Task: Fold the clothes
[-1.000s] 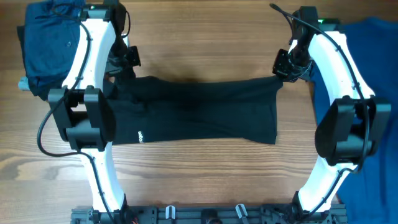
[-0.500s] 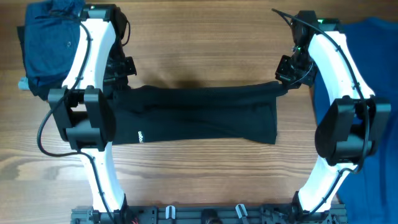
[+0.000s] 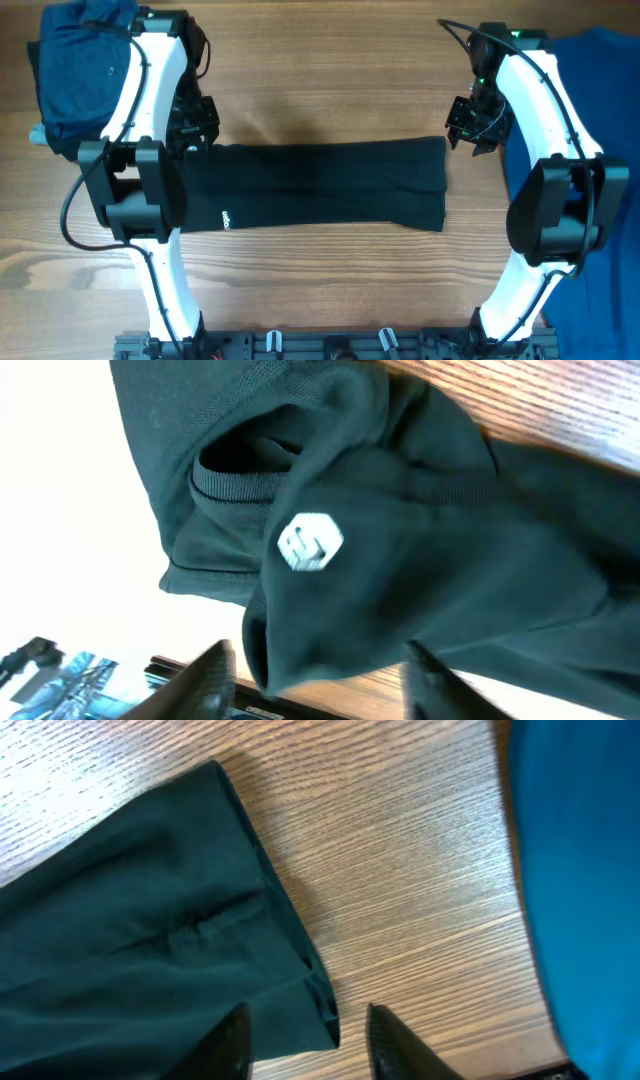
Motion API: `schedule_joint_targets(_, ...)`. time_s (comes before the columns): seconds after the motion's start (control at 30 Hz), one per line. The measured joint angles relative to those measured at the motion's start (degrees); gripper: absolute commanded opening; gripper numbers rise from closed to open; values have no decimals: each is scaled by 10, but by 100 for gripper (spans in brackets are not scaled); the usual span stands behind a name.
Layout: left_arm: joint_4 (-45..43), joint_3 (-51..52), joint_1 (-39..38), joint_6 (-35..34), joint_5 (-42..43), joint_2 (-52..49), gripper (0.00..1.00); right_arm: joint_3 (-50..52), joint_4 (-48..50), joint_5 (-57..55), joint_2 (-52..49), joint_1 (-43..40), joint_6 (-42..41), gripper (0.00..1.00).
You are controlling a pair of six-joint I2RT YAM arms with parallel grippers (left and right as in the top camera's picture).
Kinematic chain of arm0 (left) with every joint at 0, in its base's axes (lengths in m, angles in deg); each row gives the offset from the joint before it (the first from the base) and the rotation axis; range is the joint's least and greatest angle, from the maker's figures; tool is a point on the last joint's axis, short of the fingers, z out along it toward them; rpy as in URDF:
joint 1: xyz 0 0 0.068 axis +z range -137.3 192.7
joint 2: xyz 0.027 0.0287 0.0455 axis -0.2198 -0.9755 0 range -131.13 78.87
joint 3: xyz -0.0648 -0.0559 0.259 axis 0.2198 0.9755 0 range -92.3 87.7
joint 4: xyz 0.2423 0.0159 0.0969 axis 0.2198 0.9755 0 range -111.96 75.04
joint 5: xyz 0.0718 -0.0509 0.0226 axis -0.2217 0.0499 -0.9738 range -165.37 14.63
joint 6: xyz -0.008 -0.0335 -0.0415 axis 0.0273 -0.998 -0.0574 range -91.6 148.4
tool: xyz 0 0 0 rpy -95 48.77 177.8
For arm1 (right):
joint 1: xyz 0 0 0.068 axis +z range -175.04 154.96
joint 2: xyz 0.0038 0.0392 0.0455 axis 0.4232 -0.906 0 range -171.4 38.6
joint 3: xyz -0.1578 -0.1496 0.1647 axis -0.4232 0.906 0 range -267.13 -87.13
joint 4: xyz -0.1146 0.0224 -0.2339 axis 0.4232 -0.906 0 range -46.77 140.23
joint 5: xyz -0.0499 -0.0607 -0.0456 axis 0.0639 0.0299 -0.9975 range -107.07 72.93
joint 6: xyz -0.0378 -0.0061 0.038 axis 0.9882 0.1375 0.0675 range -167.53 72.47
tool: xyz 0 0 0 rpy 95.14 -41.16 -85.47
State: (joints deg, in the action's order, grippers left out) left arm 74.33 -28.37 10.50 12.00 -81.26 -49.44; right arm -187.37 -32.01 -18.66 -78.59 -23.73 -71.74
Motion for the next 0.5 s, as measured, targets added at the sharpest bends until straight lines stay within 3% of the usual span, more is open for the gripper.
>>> schedule_joint_targets(0.03,0,0,0,-3,-1,0,100,0,2,0,0,0,0,62)
schedule_joint_targets(0.13,0,0,0,-5,-3,0,100,0,8,0,0,0,1,81)
schedule_joint_targets(0.27,-2,0,0,-5,-8,0,95,0,26,1,0,0,2,81)
schedule_joint_targets(0.37,-54,1,-3,-4,-27,0,100,0,53,25,0,0,5,81)
schedule_joint_targets(0.5,-94,2,-6,26,5,0,96,0,61,60,0,3,27,82)
